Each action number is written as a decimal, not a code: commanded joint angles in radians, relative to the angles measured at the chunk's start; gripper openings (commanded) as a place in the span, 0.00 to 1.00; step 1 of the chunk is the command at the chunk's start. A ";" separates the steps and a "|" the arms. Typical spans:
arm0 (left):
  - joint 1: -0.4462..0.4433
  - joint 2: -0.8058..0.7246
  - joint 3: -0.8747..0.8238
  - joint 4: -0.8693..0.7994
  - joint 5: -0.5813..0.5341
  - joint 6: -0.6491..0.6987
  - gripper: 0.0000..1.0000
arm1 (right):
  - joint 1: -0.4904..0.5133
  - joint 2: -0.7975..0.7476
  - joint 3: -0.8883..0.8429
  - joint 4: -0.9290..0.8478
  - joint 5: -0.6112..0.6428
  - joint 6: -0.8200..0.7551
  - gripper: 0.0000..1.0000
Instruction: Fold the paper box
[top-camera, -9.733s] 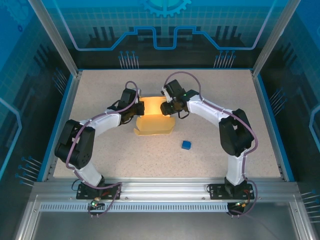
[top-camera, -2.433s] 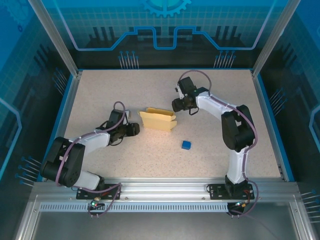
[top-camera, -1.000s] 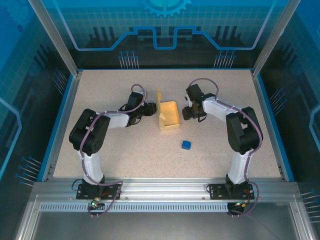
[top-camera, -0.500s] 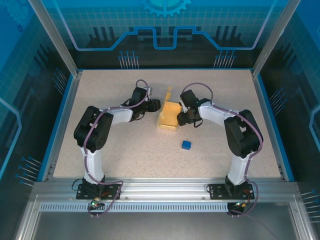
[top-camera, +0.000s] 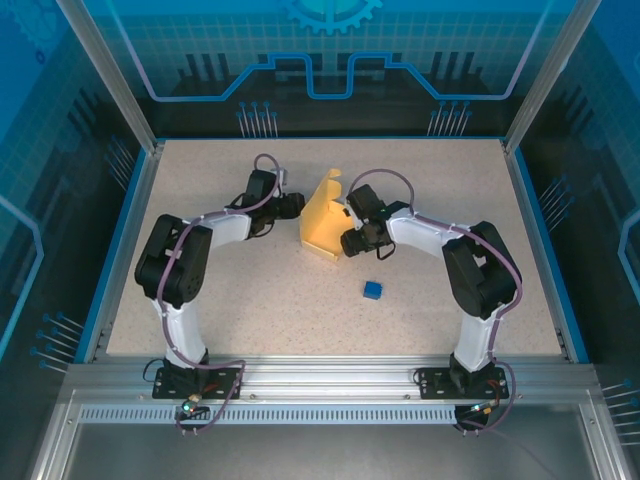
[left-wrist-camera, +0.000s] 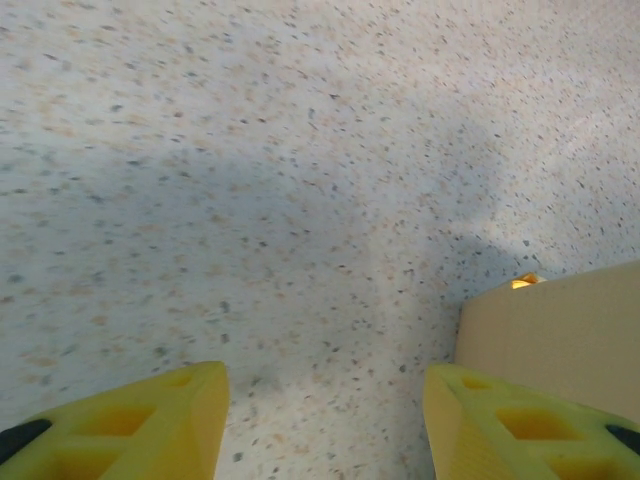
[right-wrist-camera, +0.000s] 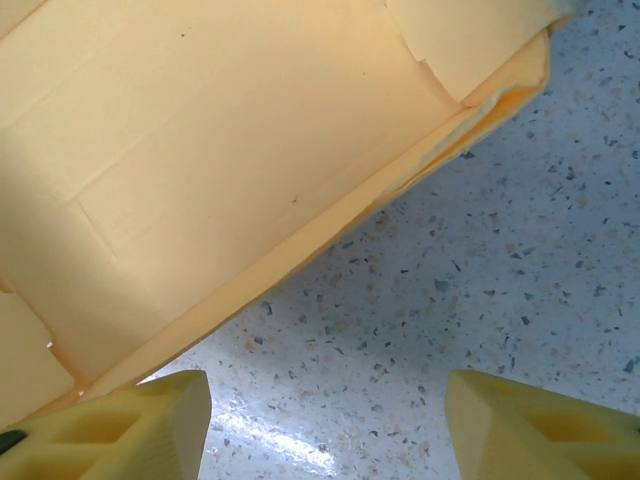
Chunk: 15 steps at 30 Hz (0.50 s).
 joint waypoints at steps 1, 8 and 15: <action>0.007 -0.064 -0.037 -0.010 -0.011 0.028 0.55 | 0.000 -0.056 0.034 -0.029 -0.010 -0.002 0.64; 0.008 -0.159 -0.101 -0.017 0.008 0.027 0.56 | -0.010 -0.170 -0.003 -0.146 -0.043 0.014 0.64; -0.015 -0.407 -0.313 0.128 0.144 0.034 0.57 | -0.006 -0.295 -0.139 -0.253 -0.105 0.096 0.66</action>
